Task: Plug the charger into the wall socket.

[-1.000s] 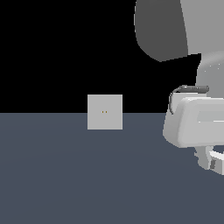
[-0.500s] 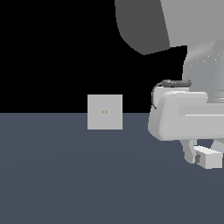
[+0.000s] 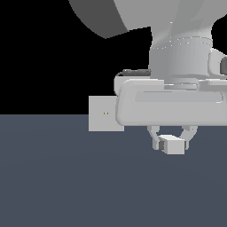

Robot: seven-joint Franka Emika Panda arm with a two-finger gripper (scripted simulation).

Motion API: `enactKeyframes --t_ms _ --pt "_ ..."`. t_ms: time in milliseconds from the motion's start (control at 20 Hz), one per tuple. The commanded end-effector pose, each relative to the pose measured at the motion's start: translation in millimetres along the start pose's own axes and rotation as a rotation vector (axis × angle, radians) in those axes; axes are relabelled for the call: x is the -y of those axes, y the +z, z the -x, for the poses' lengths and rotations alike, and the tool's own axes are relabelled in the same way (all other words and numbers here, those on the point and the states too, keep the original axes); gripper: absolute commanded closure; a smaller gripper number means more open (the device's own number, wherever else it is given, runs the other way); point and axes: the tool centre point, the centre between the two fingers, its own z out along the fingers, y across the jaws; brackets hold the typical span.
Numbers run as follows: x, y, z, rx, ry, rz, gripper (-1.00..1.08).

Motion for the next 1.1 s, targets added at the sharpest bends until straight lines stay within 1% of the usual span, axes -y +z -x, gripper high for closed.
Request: enactKeyframes --t_ms 0,600,800,1050 --pt "17 -6 -5 -0.001 0.026 0.003 1.08" --pt "90 -33 -33 -0.001 0.136 0.019 1.08" --pt "108 -39 -42 0.0 0.164 0.024 1.08" --pt "124 -45 -51 0.0 0.19 0.028 1.08"
